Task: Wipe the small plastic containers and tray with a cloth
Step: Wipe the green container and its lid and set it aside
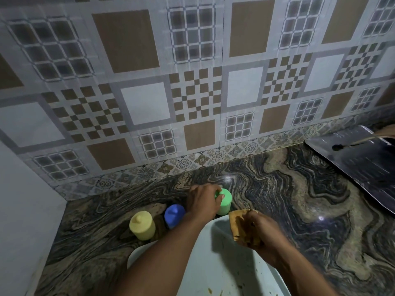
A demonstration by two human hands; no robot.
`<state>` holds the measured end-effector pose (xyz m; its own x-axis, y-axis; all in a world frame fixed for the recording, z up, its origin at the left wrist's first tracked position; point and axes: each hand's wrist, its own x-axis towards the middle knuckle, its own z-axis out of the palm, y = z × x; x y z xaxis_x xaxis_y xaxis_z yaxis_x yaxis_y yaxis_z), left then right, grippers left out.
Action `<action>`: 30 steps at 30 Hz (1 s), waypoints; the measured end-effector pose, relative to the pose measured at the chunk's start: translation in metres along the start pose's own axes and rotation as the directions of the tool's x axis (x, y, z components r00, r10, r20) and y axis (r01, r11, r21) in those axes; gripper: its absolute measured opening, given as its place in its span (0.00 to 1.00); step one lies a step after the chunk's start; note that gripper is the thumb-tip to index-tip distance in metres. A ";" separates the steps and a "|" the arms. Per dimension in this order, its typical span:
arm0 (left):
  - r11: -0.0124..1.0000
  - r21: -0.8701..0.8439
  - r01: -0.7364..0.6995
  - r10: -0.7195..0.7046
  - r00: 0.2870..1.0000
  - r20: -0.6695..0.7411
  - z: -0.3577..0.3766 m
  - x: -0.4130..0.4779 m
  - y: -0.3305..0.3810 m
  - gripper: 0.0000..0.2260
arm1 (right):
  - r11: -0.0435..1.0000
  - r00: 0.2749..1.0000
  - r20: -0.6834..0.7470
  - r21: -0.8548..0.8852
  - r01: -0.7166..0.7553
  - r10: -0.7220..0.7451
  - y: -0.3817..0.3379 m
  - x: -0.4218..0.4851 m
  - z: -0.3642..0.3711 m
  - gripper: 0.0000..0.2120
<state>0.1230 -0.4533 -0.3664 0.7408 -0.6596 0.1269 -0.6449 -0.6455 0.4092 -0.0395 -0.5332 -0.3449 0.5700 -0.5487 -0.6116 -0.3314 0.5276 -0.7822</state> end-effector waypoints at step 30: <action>0.985 0.109 -0.137 0.068 0.871 0.487 -0.017 0.034 0.025 0.15 | 0.954 0.979 0.051 0.218 -0.206 0.199 0.008 -0.011 -0.007 0.11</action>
<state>0.1357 -0.4849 -0.3363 0.5102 -0.8055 -0.3015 -0.7570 -0.5870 0.2870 -0.0535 -0.5274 -0.3448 0.5301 -0.3986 -0.7484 -0.2693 0.7578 -0.5944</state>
